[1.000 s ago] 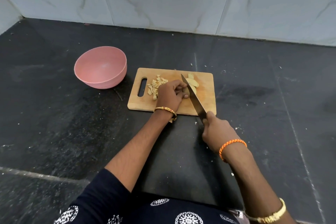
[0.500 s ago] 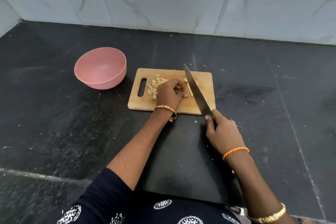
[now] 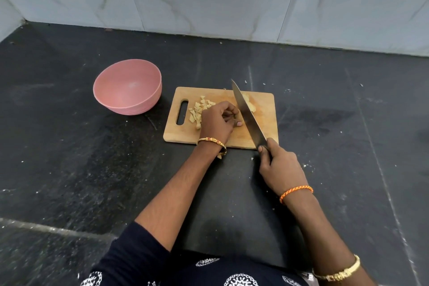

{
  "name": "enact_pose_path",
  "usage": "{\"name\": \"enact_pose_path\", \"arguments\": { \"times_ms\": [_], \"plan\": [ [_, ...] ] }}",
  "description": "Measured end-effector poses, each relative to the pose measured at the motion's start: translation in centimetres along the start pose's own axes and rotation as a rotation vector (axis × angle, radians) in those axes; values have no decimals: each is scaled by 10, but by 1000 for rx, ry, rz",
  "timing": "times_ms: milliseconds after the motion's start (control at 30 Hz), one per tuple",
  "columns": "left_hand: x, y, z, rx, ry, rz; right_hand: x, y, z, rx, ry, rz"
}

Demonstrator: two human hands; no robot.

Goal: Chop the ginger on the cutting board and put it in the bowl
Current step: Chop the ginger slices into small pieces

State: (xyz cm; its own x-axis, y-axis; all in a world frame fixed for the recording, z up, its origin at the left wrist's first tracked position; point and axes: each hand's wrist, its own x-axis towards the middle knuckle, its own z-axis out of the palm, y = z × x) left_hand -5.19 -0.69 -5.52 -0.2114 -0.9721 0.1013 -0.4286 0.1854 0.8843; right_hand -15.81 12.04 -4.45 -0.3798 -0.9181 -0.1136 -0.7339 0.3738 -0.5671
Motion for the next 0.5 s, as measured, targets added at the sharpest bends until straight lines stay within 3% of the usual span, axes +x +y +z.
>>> {"name": "enact_pose_path", "arguments": {
  "times_ms": [500],
  "plan": [
    [5,-2,-2,-10,-35,-4,25,-22,-10,-83,-147,45]
  ]
}}
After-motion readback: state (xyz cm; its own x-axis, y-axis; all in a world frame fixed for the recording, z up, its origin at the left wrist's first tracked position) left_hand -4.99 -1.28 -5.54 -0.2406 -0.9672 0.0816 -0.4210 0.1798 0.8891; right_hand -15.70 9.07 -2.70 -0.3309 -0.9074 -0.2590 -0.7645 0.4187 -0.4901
